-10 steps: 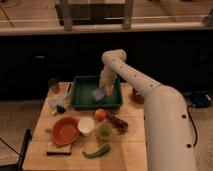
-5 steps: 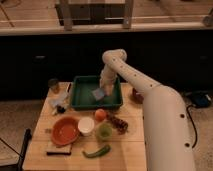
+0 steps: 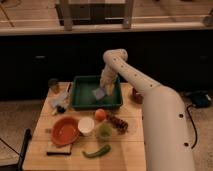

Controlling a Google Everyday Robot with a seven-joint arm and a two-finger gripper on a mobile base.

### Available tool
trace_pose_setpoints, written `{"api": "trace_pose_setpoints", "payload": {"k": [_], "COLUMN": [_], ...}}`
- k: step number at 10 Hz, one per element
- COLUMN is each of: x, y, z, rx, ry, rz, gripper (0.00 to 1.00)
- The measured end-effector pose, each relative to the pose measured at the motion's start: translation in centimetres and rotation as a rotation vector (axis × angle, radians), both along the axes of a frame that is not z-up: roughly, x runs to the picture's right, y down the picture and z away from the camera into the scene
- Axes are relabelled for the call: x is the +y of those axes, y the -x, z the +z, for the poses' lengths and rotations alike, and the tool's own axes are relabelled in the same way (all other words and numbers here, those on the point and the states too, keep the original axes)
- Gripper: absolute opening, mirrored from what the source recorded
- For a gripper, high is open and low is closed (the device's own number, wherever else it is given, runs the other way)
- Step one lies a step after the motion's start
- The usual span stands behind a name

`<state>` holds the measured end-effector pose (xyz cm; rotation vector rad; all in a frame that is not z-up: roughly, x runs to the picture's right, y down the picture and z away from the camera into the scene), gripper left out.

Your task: Place sponge in tray

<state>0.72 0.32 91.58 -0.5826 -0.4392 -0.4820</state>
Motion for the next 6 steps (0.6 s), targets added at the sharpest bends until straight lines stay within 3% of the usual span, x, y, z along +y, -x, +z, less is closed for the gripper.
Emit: {"api": "trace_pose_setpoints", "payload": {"k": [6], "x": [-0.1], "y": [-0.18], "z": [0.26], "rx": [-0.001], "ry": [0.009], "rz": [0.009], "gripper": [0.01]}}
